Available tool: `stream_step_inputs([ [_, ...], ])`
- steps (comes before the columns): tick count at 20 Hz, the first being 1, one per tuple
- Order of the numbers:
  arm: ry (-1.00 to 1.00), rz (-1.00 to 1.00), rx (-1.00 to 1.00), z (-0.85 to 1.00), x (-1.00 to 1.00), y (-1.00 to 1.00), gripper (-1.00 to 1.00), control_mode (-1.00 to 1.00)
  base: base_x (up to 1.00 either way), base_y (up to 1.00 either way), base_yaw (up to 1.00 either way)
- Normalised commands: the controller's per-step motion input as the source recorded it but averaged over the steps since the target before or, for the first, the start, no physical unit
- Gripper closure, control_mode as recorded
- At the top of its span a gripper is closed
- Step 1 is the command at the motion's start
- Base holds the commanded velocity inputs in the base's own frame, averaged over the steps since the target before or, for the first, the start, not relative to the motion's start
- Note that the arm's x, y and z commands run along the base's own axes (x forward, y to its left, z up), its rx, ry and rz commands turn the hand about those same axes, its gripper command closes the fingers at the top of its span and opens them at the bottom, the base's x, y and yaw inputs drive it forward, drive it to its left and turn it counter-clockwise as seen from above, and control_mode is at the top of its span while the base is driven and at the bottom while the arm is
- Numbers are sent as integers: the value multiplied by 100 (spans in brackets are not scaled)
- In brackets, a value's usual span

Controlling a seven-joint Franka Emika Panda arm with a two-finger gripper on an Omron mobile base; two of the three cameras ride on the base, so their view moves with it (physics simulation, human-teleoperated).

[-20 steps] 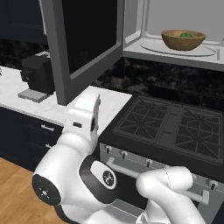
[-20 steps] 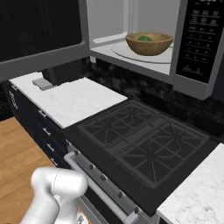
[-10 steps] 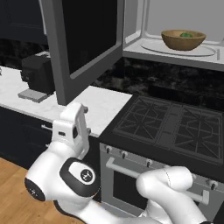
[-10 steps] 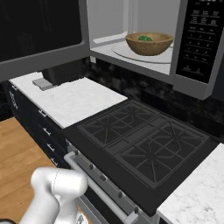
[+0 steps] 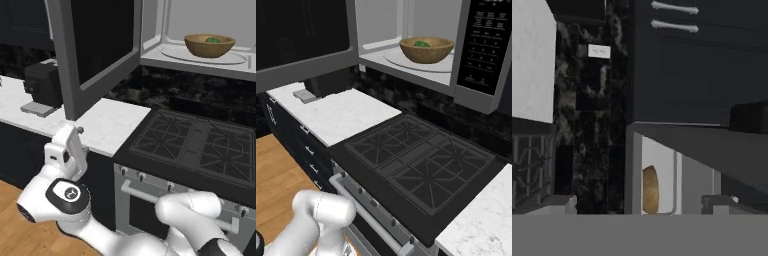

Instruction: Pick the broccoli from the sink and place it in the bowl. Then pick the bowl and place it in the microwave. Then close the microwave door and press the start button.

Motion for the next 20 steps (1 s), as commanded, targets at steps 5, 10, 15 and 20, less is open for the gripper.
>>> stream_step_inputs([
  [5,-1,-26,0,-37,60,71,-100,-100,0,0,0],
  [10,-2,-25,0,-18,48,18,-100,-100,0,0,0],
  [15,-1,-9,-2,6,24,-4,-100,-100,0,0,0],
  [20,7,0,-26,13,39,-17,-100,-100,0,0,0],
])
